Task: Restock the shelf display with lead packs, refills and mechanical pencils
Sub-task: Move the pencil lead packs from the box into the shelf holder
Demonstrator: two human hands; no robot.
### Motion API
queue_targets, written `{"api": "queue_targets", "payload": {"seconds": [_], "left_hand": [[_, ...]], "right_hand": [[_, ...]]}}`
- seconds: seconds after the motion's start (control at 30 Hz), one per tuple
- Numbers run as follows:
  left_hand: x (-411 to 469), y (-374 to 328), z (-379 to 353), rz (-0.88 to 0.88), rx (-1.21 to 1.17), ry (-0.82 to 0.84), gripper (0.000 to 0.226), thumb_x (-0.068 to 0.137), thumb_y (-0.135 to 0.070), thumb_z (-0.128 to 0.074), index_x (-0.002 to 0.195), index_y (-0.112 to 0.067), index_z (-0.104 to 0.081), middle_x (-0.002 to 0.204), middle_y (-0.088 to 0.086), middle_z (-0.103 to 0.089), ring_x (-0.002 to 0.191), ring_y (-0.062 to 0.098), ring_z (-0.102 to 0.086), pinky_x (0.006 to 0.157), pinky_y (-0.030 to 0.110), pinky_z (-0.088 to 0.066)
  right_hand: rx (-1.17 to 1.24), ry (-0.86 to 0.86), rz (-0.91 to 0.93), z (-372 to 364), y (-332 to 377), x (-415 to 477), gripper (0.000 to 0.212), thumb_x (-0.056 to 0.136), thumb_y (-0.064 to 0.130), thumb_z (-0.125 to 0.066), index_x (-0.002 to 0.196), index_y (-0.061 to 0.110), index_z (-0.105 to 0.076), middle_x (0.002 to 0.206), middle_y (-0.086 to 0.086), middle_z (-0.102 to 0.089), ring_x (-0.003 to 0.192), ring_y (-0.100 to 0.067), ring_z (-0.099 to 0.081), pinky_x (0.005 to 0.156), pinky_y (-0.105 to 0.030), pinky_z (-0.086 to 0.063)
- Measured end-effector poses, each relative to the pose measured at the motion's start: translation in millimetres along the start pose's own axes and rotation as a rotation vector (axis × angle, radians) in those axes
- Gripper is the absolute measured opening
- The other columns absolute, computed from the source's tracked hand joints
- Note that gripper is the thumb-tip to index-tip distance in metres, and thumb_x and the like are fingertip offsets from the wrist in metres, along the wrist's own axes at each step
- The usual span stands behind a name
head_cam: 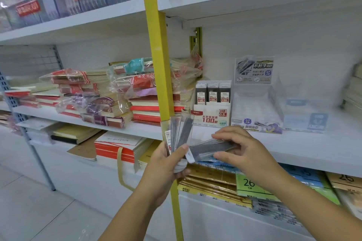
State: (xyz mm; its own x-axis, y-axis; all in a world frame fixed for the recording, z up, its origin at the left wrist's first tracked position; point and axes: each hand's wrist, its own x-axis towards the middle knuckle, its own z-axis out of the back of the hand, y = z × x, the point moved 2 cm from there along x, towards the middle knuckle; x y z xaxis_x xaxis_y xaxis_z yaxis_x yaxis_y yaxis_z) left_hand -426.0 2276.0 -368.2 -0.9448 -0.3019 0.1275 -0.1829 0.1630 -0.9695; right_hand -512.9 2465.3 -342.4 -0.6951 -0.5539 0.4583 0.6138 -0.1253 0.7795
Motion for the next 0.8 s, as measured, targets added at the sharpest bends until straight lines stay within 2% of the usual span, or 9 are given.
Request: {"api": "queue_targets", "payload": {"seconds": [0.17, 0.3, 0.37, 0.43, 0.5, 0.57, 0.67, 0.73, 0.8], "left_hand": [[0, -9, 0, -0.029, -0.023, 0.007, 0.048, 0.077, -0.040, -0.068, 0.123, -0.031, -0.060, 0.102, 0.002, -0.076, 0.081, 0.013, -0.071, 0.061, 0.023, -0.054], [2, -16, -8, -0.068, -0.053, 0.022, 0.052, 0.081, -0.040, -0.066, 0.129, -0.024, -0.058, 0.095, 0.006, -0.073, 0.078, 0.014, -0.068, 0.059, 0.024, -0.054], [7, -19, -13, -0.096, -0.039, 0.018, 0.047, 0.082, -0.040, -0.065, 0.126, -0.027, -0.060, 0.097, 0.006, -0.074, 0.081, 0.014, -0.070, 0.060, 0.024, -0.054], [14, -23, -16, -0.123, -0.033, 0.024, 0.039, 0.086, -0.038, -0.064, 0.124, -0.031, -0.061, 0.099, 0.004, -0.074, 0.083, 0.015, -0.071, 0.063, 0.024, -0.055], [22, -28, -18, -0.145, -0.020, 0.022, 0.030, 0.093, -0.034, -0.062, 0.123, -0.032, -0.061, 0.100, 0.001, -0.075, 0.086, 0.015, -0.071, 0.065, 0.024, -0.055], [30, -32, -17, -0.167, -0.014, 0.001, 0.023, 0.098, -0.032, -0.059, 0.121, -0.035, -0.061, 0.102, 0.000, -0.076, 0.087, 0.013, -0.071, 0.066, 0.024, -0.055], [40, -31, -15, -0.194, -0.008, -0.050, 0.018, 0.099, -0.030, -0.058, 0.114, -0.039, -0.062, 0.099, -0.001, -0.076, 0.083, 0.012, -0.071, 0.066, 0.024, -0.056], [46, -28, -14, -0.208, -0.008, -0.072, 0.016, 0.099, -0.029, -0.058, 0.111, -0.038, -0.062, 0.095, -0.004, -0.076, 0.079, 0.009, -0.072, 0.065, 0.021, -0.057], [52, -24, -13, -0.214, -0.002, -0.082, 0.016, 0.099, -0.029, -0.058, 0.113, -0.036, -0.061, 0.094, -0.007, -0.076, 0.079, 0.008, -0.072, 0.063, 0.020, -0.056]], "right_hand": [[-0.350, 0.034, 0.135, 2, 6, -2, 0.036, 0.079, 0.062, -0.045, 0.111, 0.052, -0.059, 0.102, 0.028, -0.055, 0.105, 0.004, -0.049, 0.084, -0.012, -0.043], [-0.644, -0.057, 0.212, 4, 12, 1, 0.051, 0.087, 0.060, -0.029, 0.113, 0.037, -0.067, 0.094, 0.017, -0.053, 0.091, -0.003, -0.048, 0.071, -0.010, -0.037], [-0.611, -0.048, 0.172, 2, 13, 7, 0.032, 0.093, 0.049, -0.040, 0.110, 0.036, -0.064, 0.093, 0.021, -0.051, 0.089, 0.002, -0.047, 0.071, -0.006, -0.037], [-0.495, 0.023, 0.124, -1, 14, 15, 0.013, 0.095, 0.038, -0.050, 0.102, 0.047, -0.056, 0.095, 0.026, -0.056, 0.091, 0.002, -0.054, 0.075, -0.010, -0.043], [-0.358, 0.038, 0.092, 2, 18, 26, 0.020, 0.095, 0.032, -0.055, 0.097, 0.052, -0.050, 0.100, 0.026, -0.062, 0.093, 0.004, -0.060, 0.077, -0.016, -0.049], [-0.242, -0.038, 0.112, 8, 27, 43, 0.027, 0.094, 0.023, -0.058, 0.099, 0.049, -0.052, 0.100, 0.024, -0.064, 0.093, 0.009, -0.060, 0.075, -0.011, -0.048], [-0.056, -0.139, 0.099, 22, 38, 79, 0.037, 0.093, 0.009, -0.059, 0.120, 0.031, -0.048, 0.104, 0.007, -0.064, 0.085, 0.000, -0.067, 0.069, -0.019, -0.056], [-0.060, -0.185, 0.092, 30, 44, 104, 0.063, 0.092, 0.007, -0.059, 0.138, 0.039, -0.031, 0.100, 0.003, -0.059, 0.079, -0.010, -0.069, 0.064, -0.029, -0.060], [-0.180, -0.219, 0.133, 35, 47, 126, 0.075, 0.090, 0.004, -0.061, 0.138, 0.049, -0.025, 0.091, 0.006, -0.057, 0.075, -0.016, -0.069, 0.062, -0.036, -0.060]]}}
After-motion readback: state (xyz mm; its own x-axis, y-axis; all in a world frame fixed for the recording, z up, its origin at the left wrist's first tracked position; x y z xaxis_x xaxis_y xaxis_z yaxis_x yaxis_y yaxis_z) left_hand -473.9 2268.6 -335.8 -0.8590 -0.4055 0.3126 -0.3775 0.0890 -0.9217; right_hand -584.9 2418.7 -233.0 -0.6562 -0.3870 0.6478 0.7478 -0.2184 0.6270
